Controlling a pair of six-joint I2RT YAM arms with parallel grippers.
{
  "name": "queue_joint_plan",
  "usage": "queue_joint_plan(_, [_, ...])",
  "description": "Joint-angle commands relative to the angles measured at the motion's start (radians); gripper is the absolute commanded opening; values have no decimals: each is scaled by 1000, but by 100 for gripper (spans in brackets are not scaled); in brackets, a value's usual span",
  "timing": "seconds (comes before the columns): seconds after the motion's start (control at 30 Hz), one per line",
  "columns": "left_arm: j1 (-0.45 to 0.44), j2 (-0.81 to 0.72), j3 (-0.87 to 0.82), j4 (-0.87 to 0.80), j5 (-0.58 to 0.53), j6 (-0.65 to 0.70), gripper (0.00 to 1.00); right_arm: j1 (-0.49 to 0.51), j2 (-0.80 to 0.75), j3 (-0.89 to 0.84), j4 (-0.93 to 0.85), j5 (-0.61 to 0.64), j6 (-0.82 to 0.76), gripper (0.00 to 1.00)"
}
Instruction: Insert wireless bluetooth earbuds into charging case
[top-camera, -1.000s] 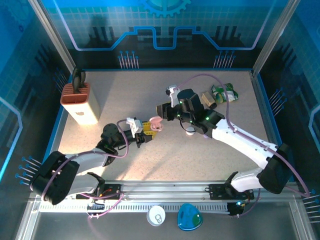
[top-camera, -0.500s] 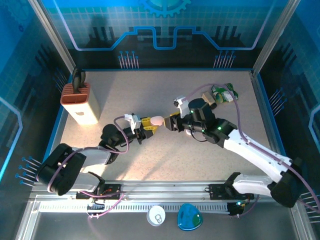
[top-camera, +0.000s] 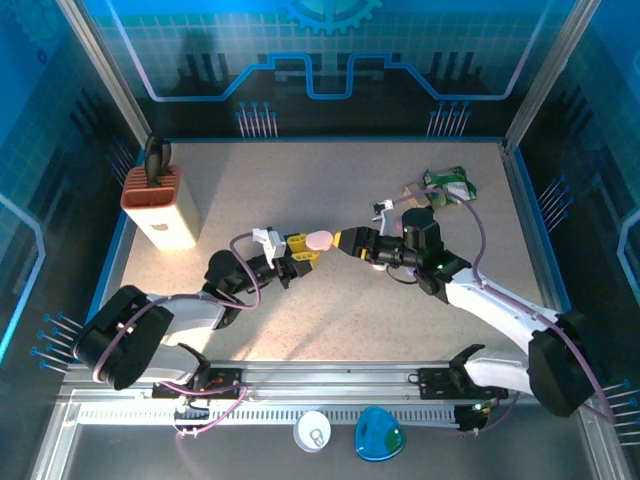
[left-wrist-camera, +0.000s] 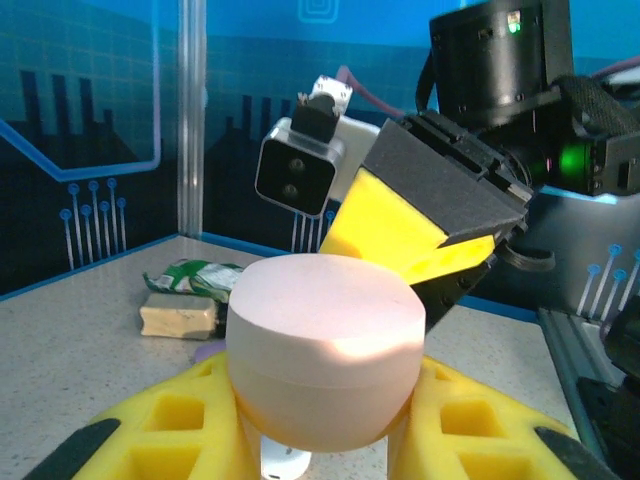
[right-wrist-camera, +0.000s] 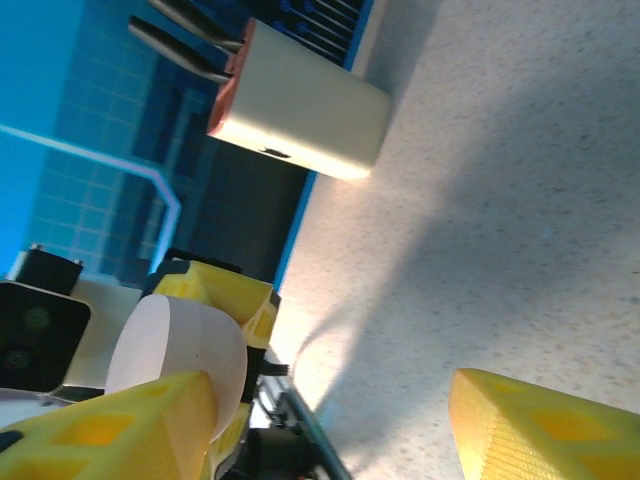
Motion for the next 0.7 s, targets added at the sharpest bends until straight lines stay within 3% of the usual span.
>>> queue_joint_plan(0.0, [-39,14,28,38,14,30,24,27,50,-27,267,-155,157,64])
queue_joint_plan(0.17, [-43,7,24,37,6,40,24,16,42,-43,215,-113,140,63])
queue_joint_plan(0.4, [-44,0,15,37,-25,70,24,-39,-89,-79,54,22,103,62])
queue_joint_plan(0.67, [-44,22,23,38,-24,78,24,-41,-135,-79,84,10,116,66])
